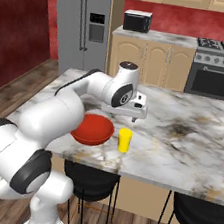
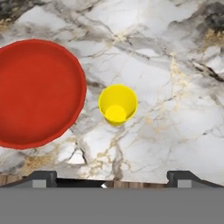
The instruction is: Place the cup inside the bowl on the dining table and move the bowl to any counter.
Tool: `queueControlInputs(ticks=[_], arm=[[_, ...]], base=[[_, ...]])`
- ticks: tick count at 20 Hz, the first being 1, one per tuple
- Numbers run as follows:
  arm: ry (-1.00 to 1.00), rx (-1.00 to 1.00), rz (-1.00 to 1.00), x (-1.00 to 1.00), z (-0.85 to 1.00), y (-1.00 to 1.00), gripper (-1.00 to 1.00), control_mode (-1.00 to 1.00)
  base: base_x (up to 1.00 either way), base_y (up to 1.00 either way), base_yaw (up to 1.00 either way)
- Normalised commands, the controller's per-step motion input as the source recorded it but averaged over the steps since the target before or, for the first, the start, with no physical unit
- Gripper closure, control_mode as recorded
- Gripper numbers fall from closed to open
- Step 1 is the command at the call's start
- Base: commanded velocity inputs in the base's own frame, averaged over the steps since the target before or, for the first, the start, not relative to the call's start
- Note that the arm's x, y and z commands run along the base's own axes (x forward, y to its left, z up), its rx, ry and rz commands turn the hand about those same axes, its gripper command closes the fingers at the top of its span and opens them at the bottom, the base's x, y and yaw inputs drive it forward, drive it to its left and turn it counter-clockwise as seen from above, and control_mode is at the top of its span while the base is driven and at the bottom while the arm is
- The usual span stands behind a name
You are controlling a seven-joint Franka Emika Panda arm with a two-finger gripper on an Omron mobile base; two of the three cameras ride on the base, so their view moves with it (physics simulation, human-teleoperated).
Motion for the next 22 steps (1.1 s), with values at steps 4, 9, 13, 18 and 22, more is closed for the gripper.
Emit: queueControlInputs(ticks=[4,9,13,18,22], arm=[[0.00,0.03,0.00,0.04,0.00,-0.34,-1.00,-1.00],[-0.01,0.06,0.00,0.00,0.00,-0.28,-1.00,-1.00],[-0.04,0.06,0.00,0.04,0.00,-0.24,-1.00,-1.00],[-0.04,0.06,0.00,0.05,0.00,-0.19,-1.00,-1.00],[-0.01,0.02,0.00,0.11,0.00,-0.03,-1.00,-1.00]], base=[[0.00,0.00,0.00],[0.00,0.00,0.00],[0.00,0.00,0.00],[0.00,0.00,0.00],[0.00,0.00,0.00]])
